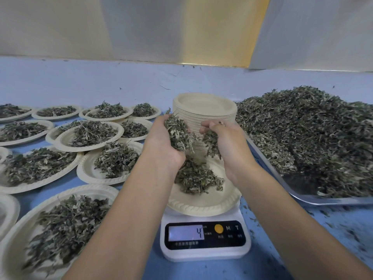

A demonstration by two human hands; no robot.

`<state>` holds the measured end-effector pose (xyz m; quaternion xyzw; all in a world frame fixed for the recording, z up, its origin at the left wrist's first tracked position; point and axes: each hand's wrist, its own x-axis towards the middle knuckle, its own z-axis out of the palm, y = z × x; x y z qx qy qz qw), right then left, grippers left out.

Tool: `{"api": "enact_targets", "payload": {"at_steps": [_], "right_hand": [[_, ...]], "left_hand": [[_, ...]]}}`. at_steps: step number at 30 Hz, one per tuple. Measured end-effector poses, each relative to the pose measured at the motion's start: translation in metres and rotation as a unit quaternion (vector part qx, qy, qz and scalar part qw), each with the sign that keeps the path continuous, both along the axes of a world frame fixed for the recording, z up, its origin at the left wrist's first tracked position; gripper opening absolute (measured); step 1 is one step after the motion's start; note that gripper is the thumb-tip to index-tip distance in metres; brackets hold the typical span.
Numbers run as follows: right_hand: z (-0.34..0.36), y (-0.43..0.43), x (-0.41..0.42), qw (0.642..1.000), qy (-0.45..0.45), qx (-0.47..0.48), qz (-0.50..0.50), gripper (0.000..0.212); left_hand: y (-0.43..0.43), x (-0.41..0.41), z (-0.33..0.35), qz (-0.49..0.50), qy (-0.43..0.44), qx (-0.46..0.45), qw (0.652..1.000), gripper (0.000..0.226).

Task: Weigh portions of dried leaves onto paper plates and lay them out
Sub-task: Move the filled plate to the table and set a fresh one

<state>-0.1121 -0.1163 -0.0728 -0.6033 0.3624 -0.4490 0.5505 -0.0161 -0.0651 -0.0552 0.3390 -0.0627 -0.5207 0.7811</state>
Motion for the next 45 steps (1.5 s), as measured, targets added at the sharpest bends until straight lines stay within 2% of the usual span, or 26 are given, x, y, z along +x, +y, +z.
{"api": "enact_targets", "payload": {"at_steps": [4,11,17,22,27,32,45], "right_hand": [[-0.0004,-0.0032,-0.0007,0.998,0.063,0.004,0.027,0.024],[0.0017,-0.0051,-0.0012,0.998,0.065,0.013,0.025,0.023],[0.0023,-0.0057,-0.0030,0.997,0.059,0.008,0.049,0.032],[-0.0008,-0.0064,0.0016,0.998,0.005,0.026,0.065,0.031],[-0.0048,-0.0047,0.0014,0.999,-0.006,-0.037,0.036,0.031],[-0.0023,-0.0014,0.0012,0.998,-0.047,-0.011,0.044,0.031],[0.0012,0.0021,-0.0008,0.996,-0.056,-0.001,0.071,0.032]], "left_hand": [[0.0020,-0.0008,0.0026,0.002,-0.021,0.000,1.000,0.027],[0.0069,-0.0042,0.0062,-0.008,-0.021,-0.010,1.000,0.033],[0.0073,-0.0021,0.0054,0.003,-0.028,-0.008,1.000,0.034],[0.0074,-0.0025,0.0055,0.009,-0.024,-0.010,1.000,0.034],[0.0069,-0.0013,0.0046,0.017,-0.025,-0.001,1.000,0.030],[0.0070,-0.0003,0.0043,0.011,-0.021,-0.002,1.000,0.029],[0.0048,0.0016,0.0007,0.005,-0.019,0.016,1.000,0.023]]}}
